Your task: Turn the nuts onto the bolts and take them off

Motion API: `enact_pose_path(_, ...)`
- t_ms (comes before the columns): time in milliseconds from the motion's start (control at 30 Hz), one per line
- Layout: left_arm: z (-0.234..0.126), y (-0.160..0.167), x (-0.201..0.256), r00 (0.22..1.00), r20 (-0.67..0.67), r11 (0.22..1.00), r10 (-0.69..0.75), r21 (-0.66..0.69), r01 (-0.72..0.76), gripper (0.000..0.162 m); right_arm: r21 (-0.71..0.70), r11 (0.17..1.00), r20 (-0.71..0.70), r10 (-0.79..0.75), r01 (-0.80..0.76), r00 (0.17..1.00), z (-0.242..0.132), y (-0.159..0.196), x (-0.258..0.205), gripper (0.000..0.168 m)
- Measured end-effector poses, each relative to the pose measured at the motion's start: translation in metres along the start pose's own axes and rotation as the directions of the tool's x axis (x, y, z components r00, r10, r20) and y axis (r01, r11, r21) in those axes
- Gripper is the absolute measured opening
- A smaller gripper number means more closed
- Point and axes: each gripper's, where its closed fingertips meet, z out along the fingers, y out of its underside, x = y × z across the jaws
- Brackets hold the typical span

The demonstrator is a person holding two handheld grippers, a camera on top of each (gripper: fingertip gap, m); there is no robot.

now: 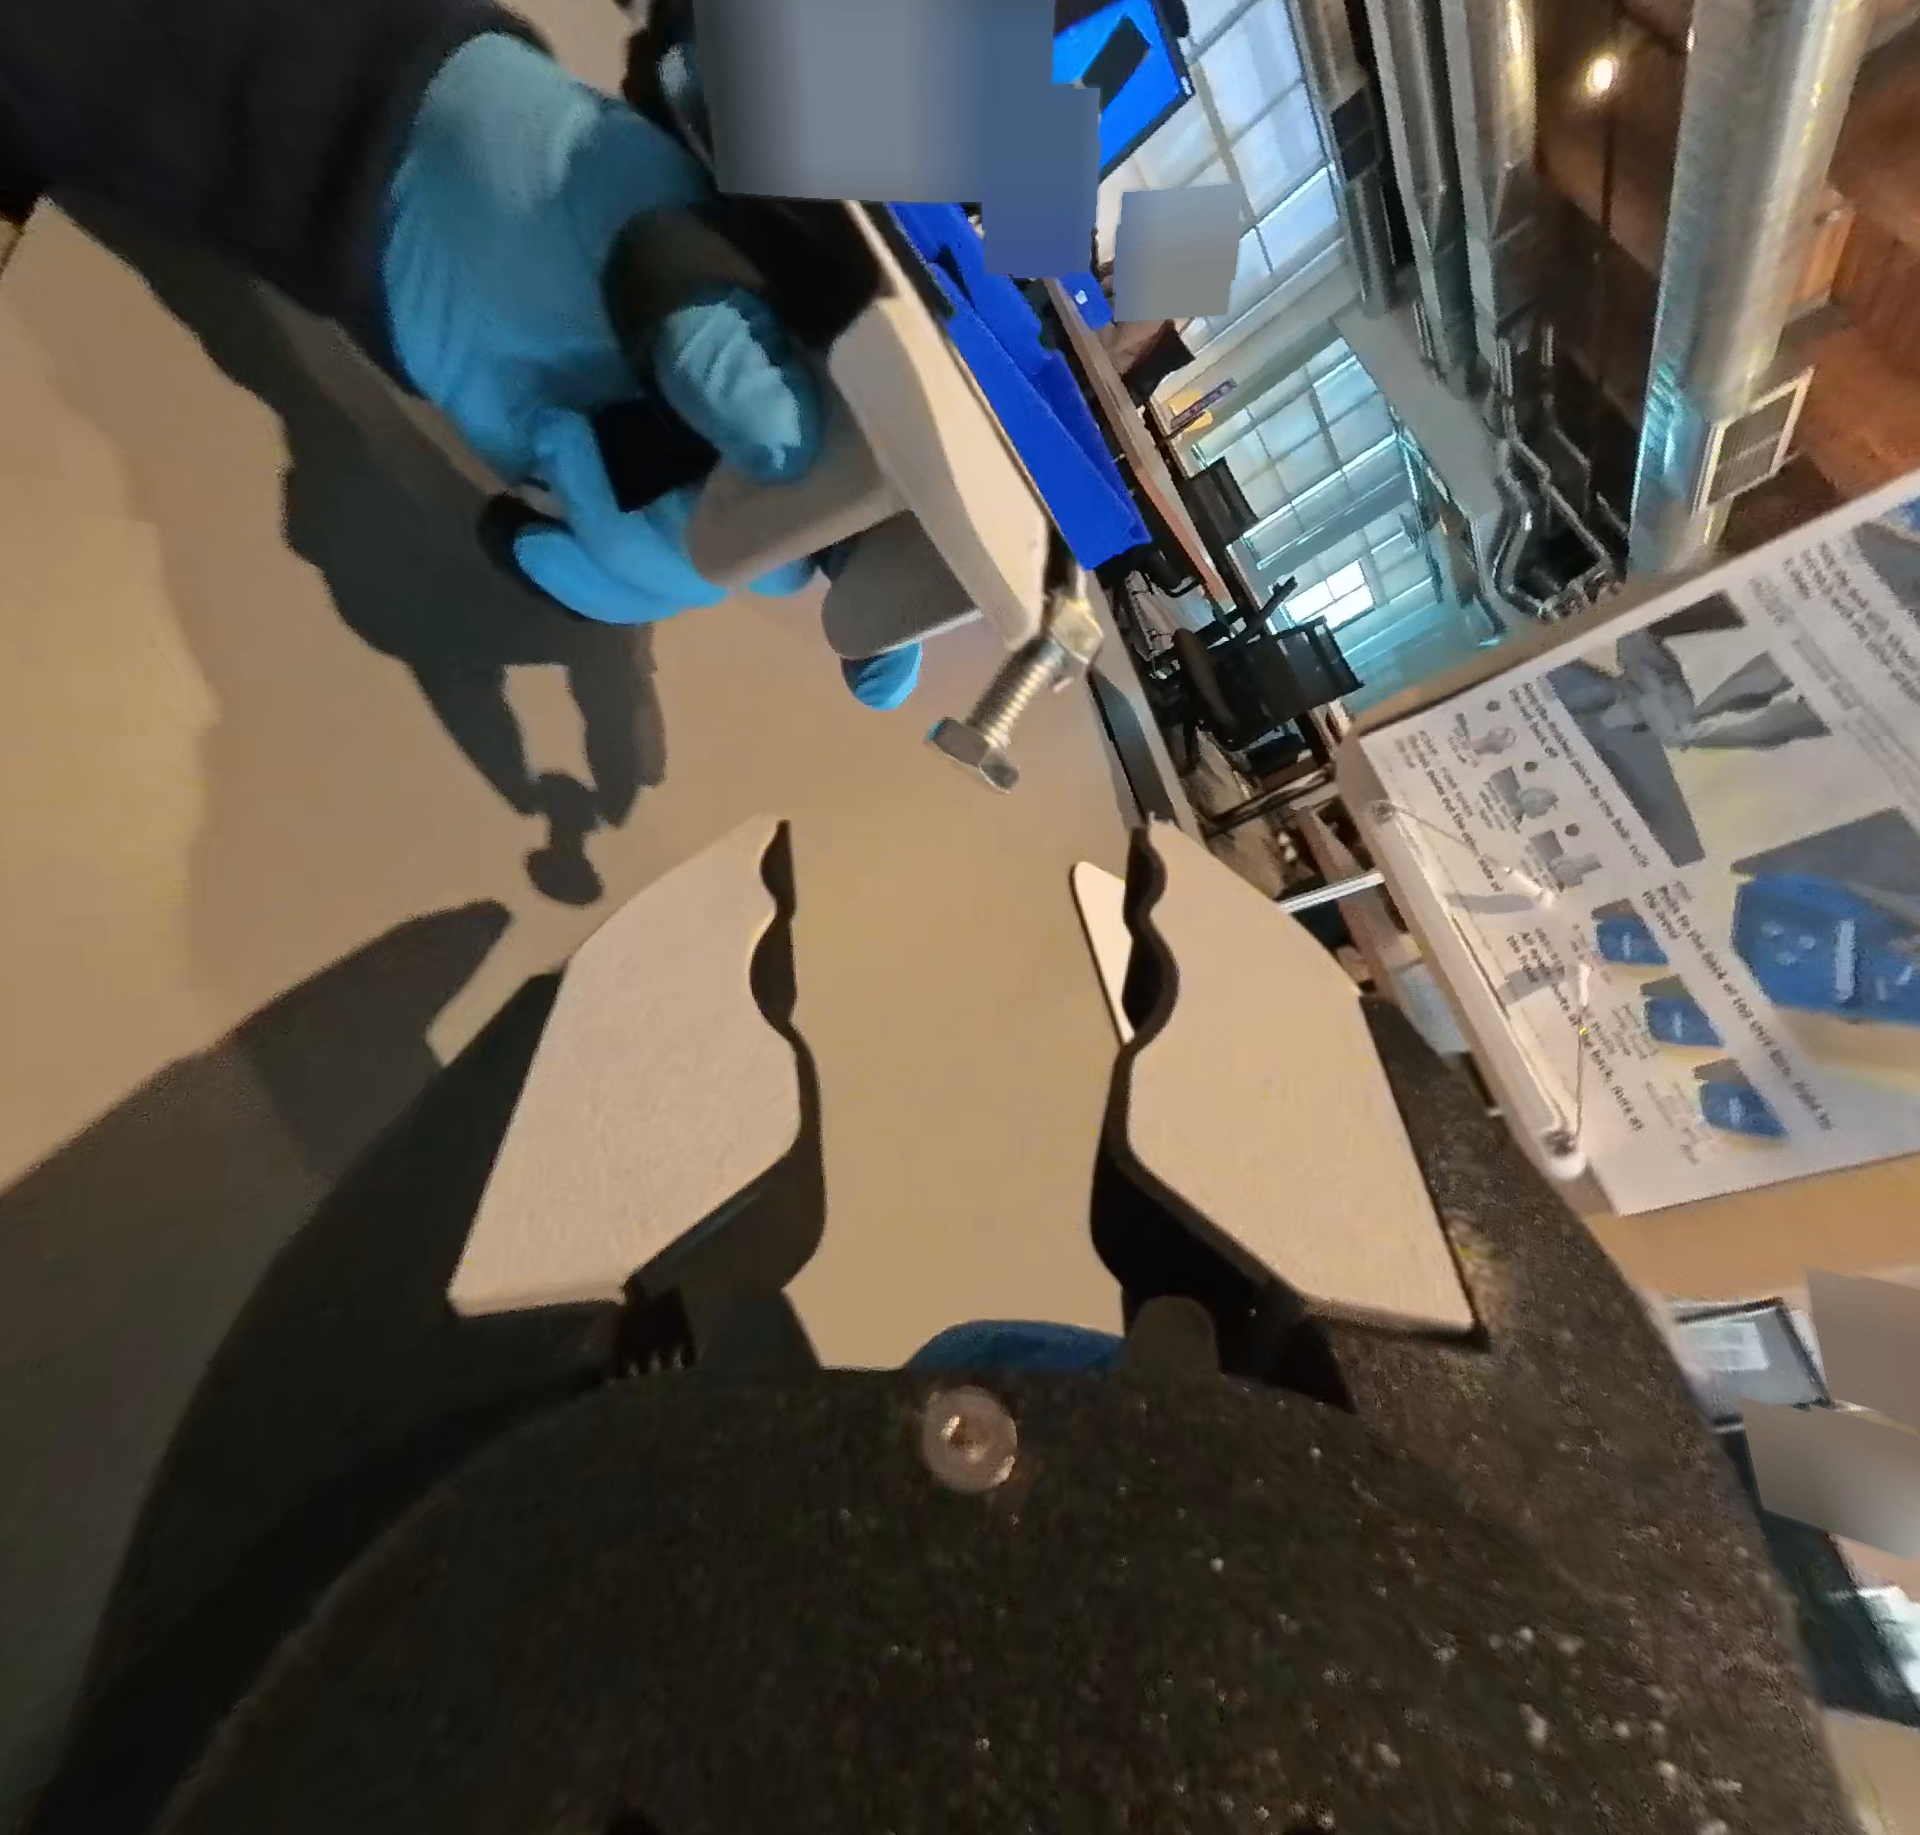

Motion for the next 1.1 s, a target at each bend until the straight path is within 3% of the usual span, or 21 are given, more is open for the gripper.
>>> enact_pose_path(300,-0.008,0.018,0.01,0.975,-0.147,0.98,-0.169,-0.133,0.149,0.017,-0.057,0.971,0.023,-0.231,0.232,0.973,0.009,-0.008,-0.018,0.066)
enact_pose_path(600,-0.011,0.034,0.023,0.95,-0.212,0.951,-0.229,-0.255,0.172,0.017,-0.071,0.948,0.107,-0.301,0.309,0.948,0.015,-0.011,-0.037,0.068)
enact_pose_path(1100,-0.012,0.049,0.032,0.927,-0.242,0.913,-0.286,-0.364,0.187,0.017,-0.055,0.929,0.129,-0.357,0.366,0.925,0.019,-0.017,-0.048,0.042)
